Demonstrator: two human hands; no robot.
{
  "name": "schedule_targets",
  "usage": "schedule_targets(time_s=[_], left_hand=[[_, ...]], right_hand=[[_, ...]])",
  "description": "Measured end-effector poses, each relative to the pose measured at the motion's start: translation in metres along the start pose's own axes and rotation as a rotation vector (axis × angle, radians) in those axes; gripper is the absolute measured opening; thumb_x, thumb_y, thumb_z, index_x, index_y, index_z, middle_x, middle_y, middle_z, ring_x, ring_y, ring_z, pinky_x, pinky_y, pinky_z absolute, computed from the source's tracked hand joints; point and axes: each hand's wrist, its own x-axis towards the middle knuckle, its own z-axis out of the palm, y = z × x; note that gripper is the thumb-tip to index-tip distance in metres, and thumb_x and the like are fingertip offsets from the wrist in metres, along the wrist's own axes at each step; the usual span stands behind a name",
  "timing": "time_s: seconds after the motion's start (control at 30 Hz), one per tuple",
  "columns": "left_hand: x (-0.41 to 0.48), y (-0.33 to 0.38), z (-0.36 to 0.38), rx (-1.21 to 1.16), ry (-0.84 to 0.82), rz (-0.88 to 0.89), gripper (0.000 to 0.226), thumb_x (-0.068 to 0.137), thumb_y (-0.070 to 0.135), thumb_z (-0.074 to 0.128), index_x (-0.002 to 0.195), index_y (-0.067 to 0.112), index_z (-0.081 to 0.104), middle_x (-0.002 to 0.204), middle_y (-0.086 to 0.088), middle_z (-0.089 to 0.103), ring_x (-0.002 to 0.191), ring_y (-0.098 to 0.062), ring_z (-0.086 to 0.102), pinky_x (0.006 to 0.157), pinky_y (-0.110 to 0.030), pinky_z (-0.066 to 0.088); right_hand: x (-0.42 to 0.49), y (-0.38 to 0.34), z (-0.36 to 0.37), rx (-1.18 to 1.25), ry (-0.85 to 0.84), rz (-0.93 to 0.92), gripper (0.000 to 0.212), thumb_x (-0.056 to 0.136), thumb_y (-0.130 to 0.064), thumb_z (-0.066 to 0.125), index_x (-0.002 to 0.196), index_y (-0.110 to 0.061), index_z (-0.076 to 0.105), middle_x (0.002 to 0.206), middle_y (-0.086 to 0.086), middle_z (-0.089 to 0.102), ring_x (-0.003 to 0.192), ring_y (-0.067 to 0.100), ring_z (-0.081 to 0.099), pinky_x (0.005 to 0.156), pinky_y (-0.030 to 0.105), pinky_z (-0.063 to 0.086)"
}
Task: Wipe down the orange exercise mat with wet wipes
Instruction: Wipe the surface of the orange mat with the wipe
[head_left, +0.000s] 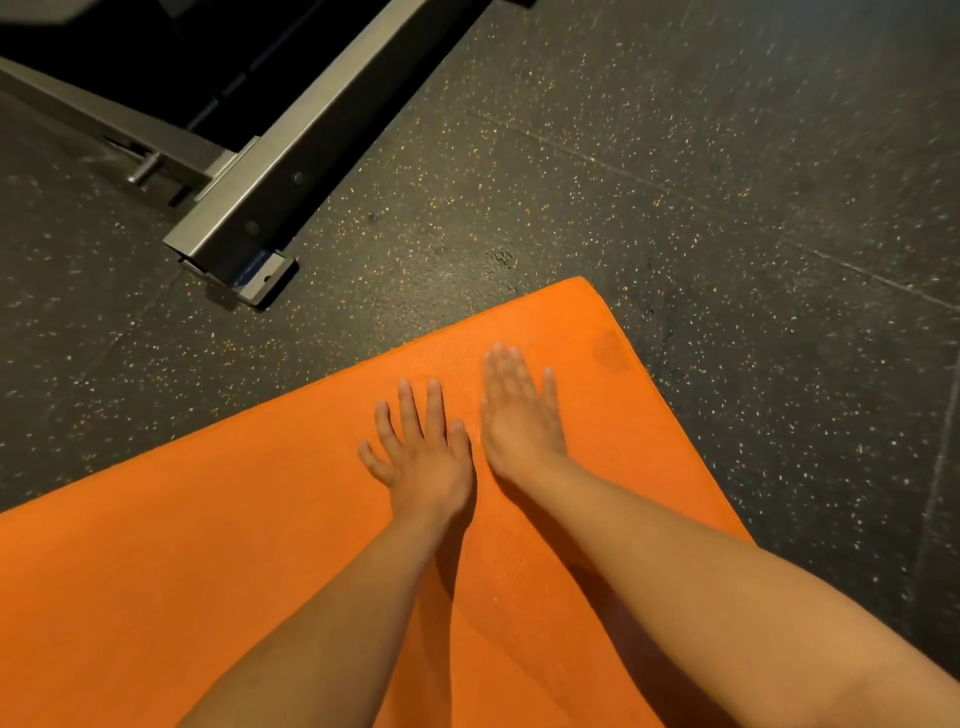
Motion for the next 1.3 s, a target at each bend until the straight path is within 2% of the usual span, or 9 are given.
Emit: schedule_targets(time_s=[0.1, 0.17, 0.33, 0.53, 0.63, 0.77, 1.0, 1.13, 1.3], left_hand=[[0.006, 0.002, -0.01, -0.04, 0.006, -0.035, 0.057, 0.102, 0.054, 0.028, 0.156, 0.048, 0.011, 0.168, 0.008, -0.005, 0.152, -0.022, -0.009, 0.117, -0.058, -0.006], [0.017, 0.004, -0.02, -0.043, 0.057, -0.049, 0.053, 0.098, 0.054, 0.038, 0.15, 0.047, 0.028, 0.166, 0.002, 0.012, 0.149, -0.026, 0.006, 0.116, -0.057, 0.004], [0.034, 0.012, -0.013, -0.029, -0.001, -0.063, 0.06, 0.1, 0.059, 0.023, 0.154, 0.054, -0.002, 0.166, 0.01, -0.02, 0.151, -0.027, -0.014, 0.115, -0.064, -0.011], [0.037, 0.008, -0.01, -0.024, 0.007, -0.037, 0.061, 0.099, 0.058, 0.019, 0.153, 0.054, -0.008, 0.165, 0.01, -0.024, 0.151, -0.029, -0.016, 0.115, -0.065, -0.012], [0.037, 0.008, -0.009, -0.02, 0.017, -0.03, 0.062, 0.099, 0.059, 0.02, 0.154, 0.053, -0.007, 0.165, 0.009, -0.024, 0.151, -0.029, -0.016, 0.115, -0.065, -0.013], [0.04, 0.007, -0.008, -0.026, 0.026, -0.026, 0.063, 0.099, 0.059, 0.022, 0.155, 0.052, -0.006, 0.165, 0.008, -0.022, 0.15, -0.029, -0.016, 0.115, -0.064, -0.014], [0.043, -0.001, -0.004, -0.006, 0.074, 0.013, 0.064, 0.099, 0.057, 0.03, 0.157, 0.05, 0.003, 0.167, 0.005, -0.015, 0.151, -0.032, -0.01, 0.117, -0.063, -0.009], [0.04, -0.001, -0.006, -0.062, 0.087, 0.034, 0.064, 0.097, 0.053, 0.039, 0.156, 0.049, 0.013, 0.168, 0.004, -0.01, 0.151, -0.028, -0.01, 0.117, -0.059, -0.011], [0.032, -0.021, -0.007, -0.096, 0.073, 0.23, 0.061, 0.095, 0.053, 0.035, 0.154, 0.046, 0.026, 0.169, 0.005, 0.002, 0.153, -0.023, -0.006, 0.117, -0.053, -0.015]], right_hand=[[0.001, 0.001, 0.005, -0.063, -0.06, -0.264, 0.061, 0.109, -0.029, 0.025, 0.163, -0.021, -0.003, 0.169, -0.006, -0.012, 0.154, 0.014, -0.017, 0.124, 0.053, -0.008], [0.013, 0.02, -0.001, -0.107, -0.013, -0.234, 0.059, 0.109, -0.026, 0.024, 0.163, -0.024, 0.0, 0.17, -0.009, -0.009, 0.155, 0.014, -0.016, 0.123, 0.053, -0.011], [0.044, 0.028, -0.014, -0.014, 0.096, 0.149, 0.06, 0.108, -0.021, 0.024, 0.163, -0.019, 0.0, 0.17, -0.006, -0.008, 0.155, 0.016, -0.014, 0.121, 0.054, -0.011], [0.048, -0.006, -0.003, -0.053, 0.034, -0.136, 0.067, 0.105, -0.027, 0.036, 0.163, -0.018, 0.003, 0.171, -0.003, -0.004, 0.155, 0.016, -0.013, 0.121, 0.052, -0.012], [0.064, 0.02, -0.014, -0.104, 0.1, 0.018, 0.062, 0.106, -0.022, 0.028, 0.163, -0.022, 0.003, 0.17, -0.005, -0.007, 0.155, 0.016, -0.013, 0.121, 0.056, -0.01], [0.08, 0.019, -0.024, 0.032, 0.095, 0.262, 0.059, 0.108, -0.026, 0.02, 0.162, -0.018, -0.002, 0.169, -0.004, -0.012, 0.155, 0.014, -0.016, 0.122, 0.054, -0.009], [0.063, -0.022, -0.006, 0.029, -0.061, -0.123, 0.061, 0.108, -0.024, 0.027, 0.163, -0.016, 0.003, 0.17, -0.001, -0.008, 0.155, 0.015, -0.013, 0.125, 0.052, -0.006], [0.057, -0.015, -0.015, -0.01, -0.153, -0.175, 0.058, 0.109, -0.025, 0.027, 0.163, -0.018, 0.005, 0.17, -0.003, -0.005, 0.156, 0.014, -0.01, 0.123, 0.051, -0.005], [0.013, -0.026, -0.005, 0.0, -0.19, -0.143, 0.058, 0.109, -0.026, 0.026, 0.163, -0.021, 0.005, 0.17, -0.007, -0.007, 0.155, 0.012, -0.012, 0.124, 0.051, -0.006]])
